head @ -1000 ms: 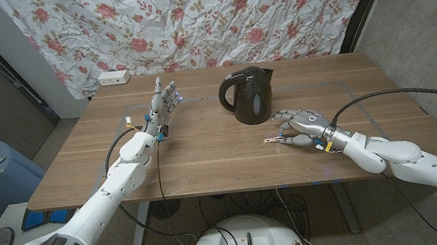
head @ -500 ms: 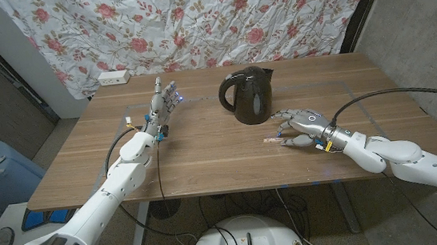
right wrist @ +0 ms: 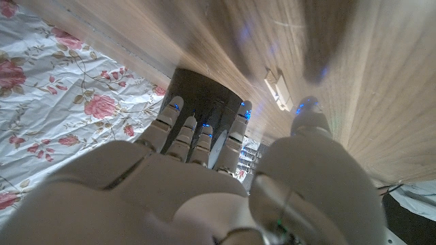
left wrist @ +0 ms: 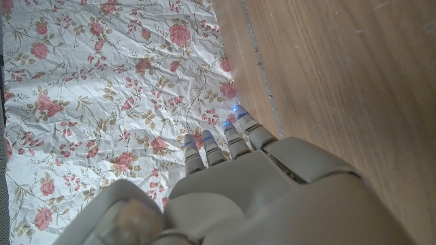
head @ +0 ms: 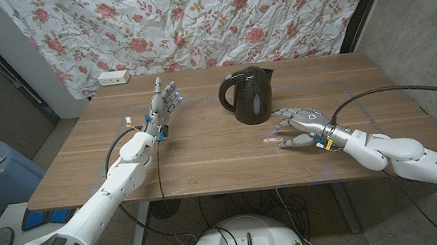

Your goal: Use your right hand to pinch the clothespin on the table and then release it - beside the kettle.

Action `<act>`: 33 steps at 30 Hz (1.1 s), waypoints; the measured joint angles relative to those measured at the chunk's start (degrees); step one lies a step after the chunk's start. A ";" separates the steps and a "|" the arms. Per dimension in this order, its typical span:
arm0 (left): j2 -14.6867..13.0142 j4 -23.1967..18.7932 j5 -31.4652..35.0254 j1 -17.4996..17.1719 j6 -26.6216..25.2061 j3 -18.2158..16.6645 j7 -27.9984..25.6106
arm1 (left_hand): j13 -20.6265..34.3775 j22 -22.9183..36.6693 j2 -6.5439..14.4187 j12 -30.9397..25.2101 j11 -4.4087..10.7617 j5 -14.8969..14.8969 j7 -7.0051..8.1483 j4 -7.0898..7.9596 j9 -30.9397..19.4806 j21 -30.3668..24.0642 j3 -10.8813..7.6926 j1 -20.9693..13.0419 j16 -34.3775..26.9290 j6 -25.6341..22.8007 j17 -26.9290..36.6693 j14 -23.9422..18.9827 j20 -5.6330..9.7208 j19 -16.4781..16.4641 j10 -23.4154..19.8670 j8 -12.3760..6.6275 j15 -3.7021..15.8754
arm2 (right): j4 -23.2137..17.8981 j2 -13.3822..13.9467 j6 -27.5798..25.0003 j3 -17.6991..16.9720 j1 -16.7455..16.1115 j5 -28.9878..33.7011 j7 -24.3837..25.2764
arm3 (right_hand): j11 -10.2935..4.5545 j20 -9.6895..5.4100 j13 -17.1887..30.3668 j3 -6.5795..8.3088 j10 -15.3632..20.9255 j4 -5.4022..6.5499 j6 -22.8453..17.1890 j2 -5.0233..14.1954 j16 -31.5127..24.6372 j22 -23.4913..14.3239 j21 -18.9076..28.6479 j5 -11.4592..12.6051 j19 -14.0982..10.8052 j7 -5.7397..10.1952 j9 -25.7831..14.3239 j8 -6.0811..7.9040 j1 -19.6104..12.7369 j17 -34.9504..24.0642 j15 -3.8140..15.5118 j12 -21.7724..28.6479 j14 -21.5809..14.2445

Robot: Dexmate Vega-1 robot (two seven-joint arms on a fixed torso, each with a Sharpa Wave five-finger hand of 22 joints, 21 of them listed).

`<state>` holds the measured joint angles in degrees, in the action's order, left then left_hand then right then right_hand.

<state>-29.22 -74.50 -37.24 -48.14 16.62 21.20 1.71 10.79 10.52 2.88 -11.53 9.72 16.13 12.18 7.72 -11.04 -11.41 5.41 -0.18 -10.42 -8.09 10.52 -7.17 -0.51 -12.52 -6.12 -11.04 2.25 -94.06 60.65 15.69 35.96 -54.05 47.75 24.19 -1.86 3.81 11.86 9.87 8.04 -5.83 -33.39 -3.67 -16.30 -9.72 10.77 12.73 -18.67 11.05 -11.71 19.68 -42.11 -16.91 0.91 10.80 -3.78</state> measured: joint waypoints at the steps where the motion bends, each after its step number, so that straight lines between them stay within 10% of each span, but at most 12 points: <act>1: 0.00 0.00 0.00 0.00 0.00 0.00 0.00 | 0.00 0.00 0.00 0.00 0.00 0.00 0.00 0.00 0.00 0.00 0.00 0.00 0.00 0.00 0.00 0.00 0.00 0.00 0.00 0.00 0.00 | -0.05 0.02 0.00 -0.04 -0.05 0.00 0.00 | -0.01 -0.09 0.00 -0.07 0.00 0.07 0.39 0.04 0.00 0.00 0.00 0.00 0.31 0.00 0.00 0.00 1.01 0.00 0.00 0.00 0.00; 15: 0.00 0.00 0.00 0.00 0.00 0.00 0.00 | 0.00 0.00 0.00 0.00 0.00 0.00 0.00 0.00 0.00 0.00 0.00 0.00 0.00 0.00 0.00 0.00 0.00 0.00 0.00 0.00 0.00 | -0.48 -0.67 0.33 -2.82 -2.33 -8.37 -2.27 | 0.73 -0.22 -0.01 -1.23 -1.93 1.59 8.48 1.87 0.64 0.00 0.00 -0.01 0.59 -2.11 -0.01 -4.30 5.77 -0.26 -1.23 0.13 1.23; 33: 0.00 -0.01 0.00 0.01 0.00 0.00 -0.02 | 0.00 0.00 0.00 0.00 0.00 0.00 0.00 0.00 0.00 0.00 0.00 0.00 0.00 0.00 0.00 0.00 0.00 0.00 0.00 0.00 0.00 | -0.94 -2.71 1.53 -8.10 -7.38 -20.85 -2.67 | 0.73 -1.86 -0.58 -0.66 5.48 1.65 6.38 4.07 0.61 0.13 0.29 -1.39 -1.09 -0.29 0.80 -5.09 6.74 0.71 -1.32 2.23 -1.37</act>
<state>-29.22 -74.51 -37.24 -48.14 16.62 21.20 1.69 10.79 10.52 2.88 -11.53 9.72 16.13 12.18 7.72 -11.04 -11.41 5.41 -0.18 -10.42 -8.09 10.52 -7.17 -0.51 -12.52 -6.12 -11.04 2.25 -95.00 57.94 17.21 27.86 -61.43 26.90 21.52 -1.13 1.95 11.28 9.21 13.52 -4.18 -27.02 0.41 -15.69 -9.59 11.05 11.34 -19.76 10.76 -10.91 14.59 -35.36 -16.21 -0.40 13.03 -5.14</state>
